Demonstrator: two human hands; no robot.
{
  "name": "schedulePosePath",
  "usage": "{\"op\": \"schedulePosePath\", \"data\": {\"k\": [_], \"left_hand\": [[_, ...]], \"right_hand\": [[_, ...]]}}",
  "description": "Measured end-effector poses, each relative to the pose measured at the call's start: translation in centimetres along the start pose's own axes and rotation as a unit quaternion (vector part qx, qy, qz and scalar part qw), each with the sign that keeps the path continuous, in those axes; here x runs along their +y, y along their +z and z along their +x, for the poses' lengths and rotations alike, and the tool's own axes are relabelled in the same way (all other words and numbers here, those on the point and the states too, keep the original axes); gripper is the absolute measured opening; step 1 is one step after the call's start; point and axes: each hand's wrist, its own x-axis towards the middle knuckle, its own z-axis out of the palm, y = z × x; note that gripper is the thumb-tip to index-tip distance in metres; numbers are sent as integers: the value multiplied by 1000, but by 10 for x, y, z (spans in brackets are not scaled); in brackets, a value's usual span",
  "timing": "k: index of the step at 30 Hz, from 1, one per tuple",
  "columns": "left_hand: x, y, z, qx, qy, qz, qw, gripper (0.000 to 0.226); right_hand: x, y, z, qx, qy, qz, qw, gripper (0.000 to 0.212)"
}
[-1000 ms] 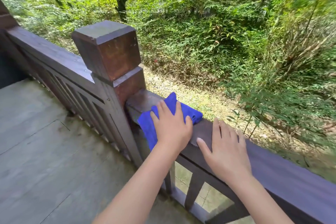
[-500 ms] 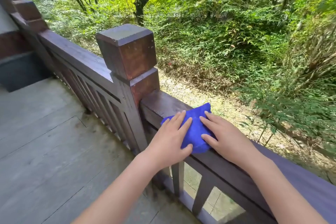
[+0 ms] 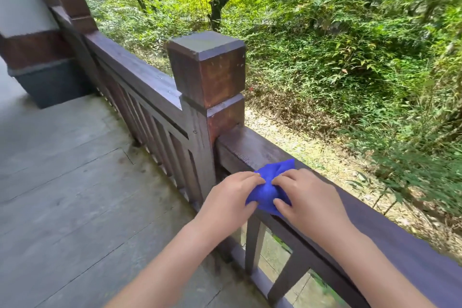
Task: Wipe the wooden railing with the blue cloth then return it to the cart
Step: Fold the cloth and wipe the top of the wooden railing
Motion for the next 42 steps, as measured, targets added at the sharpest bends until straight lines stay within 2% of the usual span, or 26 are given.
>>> {"op": "schedulePosePath", "data": {"k": [9, 14, 18, 23, 28, 33, 42], "left_hand": [[-87, -110, -46, 2, -155, -65, 986, 35], [-139, -178, -66, 18, -215, -69, 974, 34], [-174, -231, -72, 27, -232, -68, 970, 32], [-207, -276, -62, 17, -211, -73, 974, 27], [-232, -292, -38, 21, -179, -76, 981, 28], [-254, -286, 3, 19, -119, -65, 991, 32], [-298, -276, 119, -41, -13, -48, 998, 38]], "right_hand": [[-106, 14, 80, -13, -97, 173, 980, 31], [-183, 9, 132, -20, -144, 201, 969, 29], [-235, 0, 167, -21, -150, 221, 963, 27], [-273, -8, 197, -8, -130, 243, 961, 23], [-285, -11, 220, 1, -85, 248, 965, 23], [-280, -6, 241, 65, -26, 237, 969, 25], [-246, 5, 312, 140, 69, 183, 971, 28]]}}
